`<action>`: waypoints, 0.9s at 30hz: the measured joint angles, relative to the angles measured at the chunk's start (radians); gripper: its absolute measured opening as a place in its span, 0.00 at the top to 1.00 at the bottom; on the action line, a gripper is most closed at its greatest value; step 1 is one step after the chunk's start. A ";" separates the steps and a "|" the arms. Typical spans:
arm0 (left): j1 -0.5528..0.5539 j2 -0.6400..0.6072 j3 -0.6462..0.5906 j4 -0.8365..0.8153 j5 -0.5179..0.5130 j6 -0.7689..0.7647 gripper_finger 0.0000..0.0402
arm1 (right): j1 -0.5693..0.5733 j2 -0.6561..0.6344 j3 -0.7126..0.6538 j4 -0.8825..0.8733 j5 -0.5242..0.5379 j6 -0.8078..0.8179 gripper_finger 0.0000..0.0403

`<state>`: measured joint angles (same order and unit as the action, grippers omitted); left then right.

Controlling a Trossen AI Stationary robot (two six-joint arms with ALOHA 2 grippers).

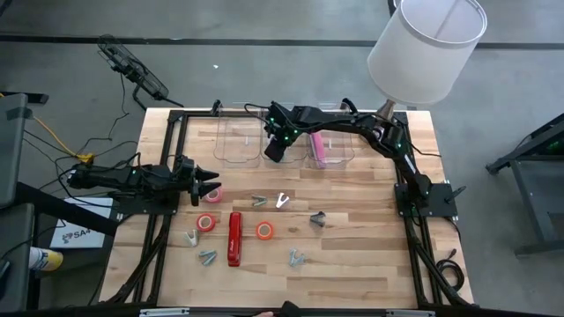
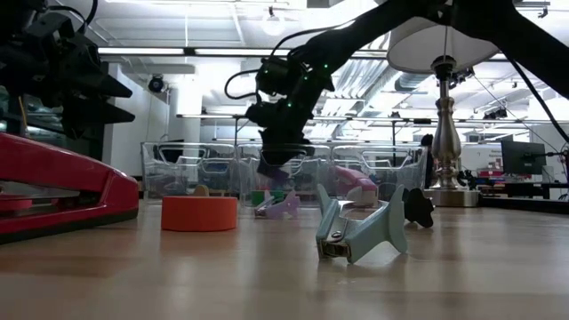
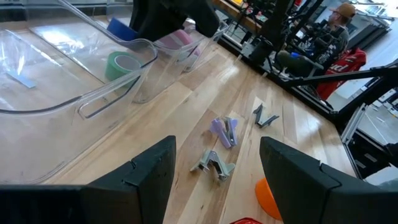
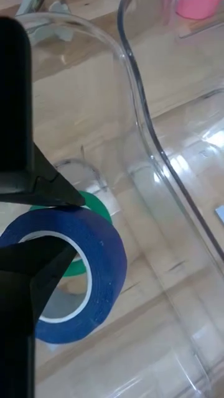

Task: Pick and place Stapler, Stapler remover, tape
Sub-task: Put the blue tape into the middle transparent bin, then put the orange tape into the middle transparent bin

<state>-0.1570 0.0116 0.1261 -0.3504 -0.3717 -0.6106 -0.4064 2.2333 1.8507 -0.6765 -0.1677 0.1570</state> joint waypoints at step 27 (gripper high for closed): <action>0.000 0.000 0.000 0.000 0.000 0.000 0.43 | 0.023 -0.013 -0.001 -0.026 -0.101 0.018 0.64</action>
<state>-0.1570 0.0116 0.1261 -0.3500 -0.3713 -0.6106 -0.3835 2.2205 1.8501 -0.7021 -0.2685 0.1747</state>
